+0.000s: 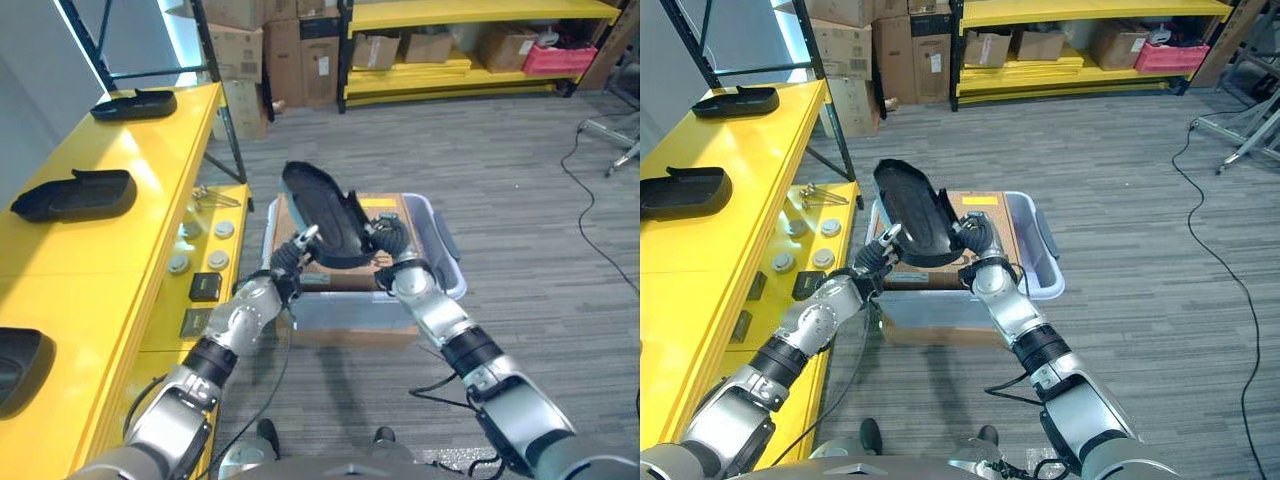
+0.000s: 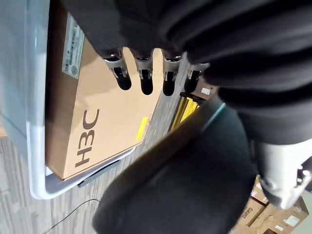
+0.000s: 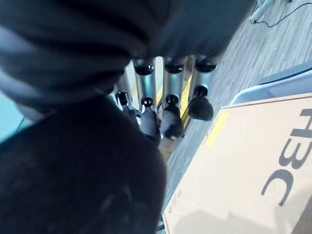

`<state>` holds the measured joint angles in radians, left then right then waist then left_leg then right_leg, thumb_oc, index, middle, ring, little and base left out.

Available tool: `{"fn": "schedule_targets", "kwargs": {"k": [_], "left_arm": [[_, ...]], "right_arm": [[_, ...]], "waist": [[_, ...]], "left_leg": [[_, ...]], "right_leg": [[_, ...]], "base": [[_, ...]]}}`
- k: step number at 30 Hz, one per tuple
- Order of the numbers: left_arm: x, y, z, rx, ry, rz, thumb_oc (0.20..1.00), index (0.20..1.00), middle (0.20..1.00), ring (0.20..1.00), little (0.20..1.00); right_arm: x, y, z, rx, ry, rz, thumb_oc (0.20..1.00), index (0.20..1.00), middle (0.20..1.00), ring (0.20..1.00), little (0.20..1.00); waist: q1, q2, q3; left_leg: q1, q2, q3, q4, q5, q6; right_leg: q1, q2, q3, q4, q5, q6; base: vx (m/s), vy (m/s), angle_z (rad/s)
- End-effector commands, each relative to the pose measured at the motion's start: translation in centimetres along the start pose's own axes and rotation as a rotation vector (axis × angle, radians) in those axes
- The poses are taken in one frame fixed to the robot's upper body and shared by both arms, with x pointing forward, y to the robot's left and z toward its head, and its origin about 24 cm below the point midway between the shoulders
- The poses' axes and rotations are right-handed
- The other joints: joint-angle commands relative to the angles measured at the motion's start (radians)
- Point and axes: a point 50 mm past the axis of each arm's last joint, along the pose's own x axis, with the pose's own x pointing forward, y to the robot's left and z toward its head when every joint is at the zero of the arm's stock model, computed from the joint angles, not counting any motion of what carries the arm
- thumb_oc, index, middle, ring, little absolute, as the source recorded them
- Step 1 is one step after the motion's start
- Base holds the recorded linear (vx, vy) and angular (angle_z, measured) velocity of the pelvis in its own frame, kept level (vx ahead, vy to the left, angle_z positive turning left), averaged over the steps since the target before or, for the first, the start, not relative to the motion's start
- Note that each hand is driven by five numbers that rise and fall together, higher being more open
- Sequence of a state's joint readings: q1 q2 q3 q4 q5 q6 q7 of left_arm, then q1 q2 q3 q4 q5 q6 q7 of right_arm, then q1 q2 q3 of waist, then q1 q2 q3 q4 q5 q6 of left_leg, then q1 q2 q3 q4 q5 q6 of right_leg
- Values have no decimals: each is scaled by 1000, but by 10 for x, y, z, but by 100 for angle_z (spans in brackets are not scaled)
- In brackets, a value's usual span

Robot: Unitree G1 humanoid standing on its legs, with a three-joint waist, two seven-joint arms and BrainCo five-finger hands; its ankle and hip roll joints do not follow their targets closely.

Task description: Move parts from the plastic box to the shelf.

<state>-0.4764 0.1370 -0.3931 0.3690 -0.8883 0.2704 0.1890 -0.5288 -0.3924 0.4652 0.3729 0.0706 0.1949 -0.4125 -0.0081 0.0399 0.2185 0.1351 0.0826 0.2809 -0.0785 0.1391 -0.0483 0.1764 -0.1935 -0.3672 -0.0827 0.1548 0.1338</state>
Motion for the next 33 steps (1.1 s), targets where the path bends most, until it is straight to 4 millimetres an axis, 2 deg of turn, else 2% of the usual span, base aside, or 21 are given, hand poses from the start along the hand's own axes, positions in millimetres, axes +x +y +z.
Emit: {"fn": "schedule_targets", "kwargs": {"k": [1, 6, 12, 19, 33], "left_arm": [[10, -42, 19, 26, -90, -122, 1000, 1000, 1000, 1000, 1000], [9, -48, 22, 3, -120, -129, 1000, 1000, 1000, 1000, 1000], [8, -42, 30, 77, -173, -94, 1000, 1000, 1000, 1000, 1000], [2, -31, 42, 129, -228, -110, 1000, 1000, 1000, 1000, 1000], [2, -41, 32, 294, -163, -148, 1000, 1000, 1000, 1000, 1000]], "right_arm": [[10, -4, 57, 35, -253, -5, 200, 200, 200, 200, 200], [7, 7, 59, 22, -264, 44, 200, 200, 200, 200, 200], [5, 14, 58, -33, -273, 86, 200, 200, 200, 200, 200], [3, 7, 47, -87, -269, 90, 200, 200, 200, 200, 200], [1, 16, 57, -119, -318, 137, 200, 200, 200, 200, 200]], "waist": [[27, 10, 10], [28, 9, 11], [32, 9, 14], [41, 10, 18], [48, 6, 12]], "left_leg": [[47, -32, -31, 30, -131, 12], [46, -31, -28, 33, -134, 11], [45, -31, -28, 34, -134, 11], [41, -33, -40, 34, -134, 10], [37, -35, -45, 28, -133, 13]], "right_leg": [[17, 34, -20, 2, -96, 23], [17, 34, -20, 2, -98, 22], [19, 34, -23, 1, -100, 21], [20, 32, -33, 2, -102, 21], [17, 34, -31, 1, -103, 23]], "base": [[0, 0, 0], [0, 0, 0], [0, 0, 0], [-9, 2, 1], [-1, 0, 0]]}}
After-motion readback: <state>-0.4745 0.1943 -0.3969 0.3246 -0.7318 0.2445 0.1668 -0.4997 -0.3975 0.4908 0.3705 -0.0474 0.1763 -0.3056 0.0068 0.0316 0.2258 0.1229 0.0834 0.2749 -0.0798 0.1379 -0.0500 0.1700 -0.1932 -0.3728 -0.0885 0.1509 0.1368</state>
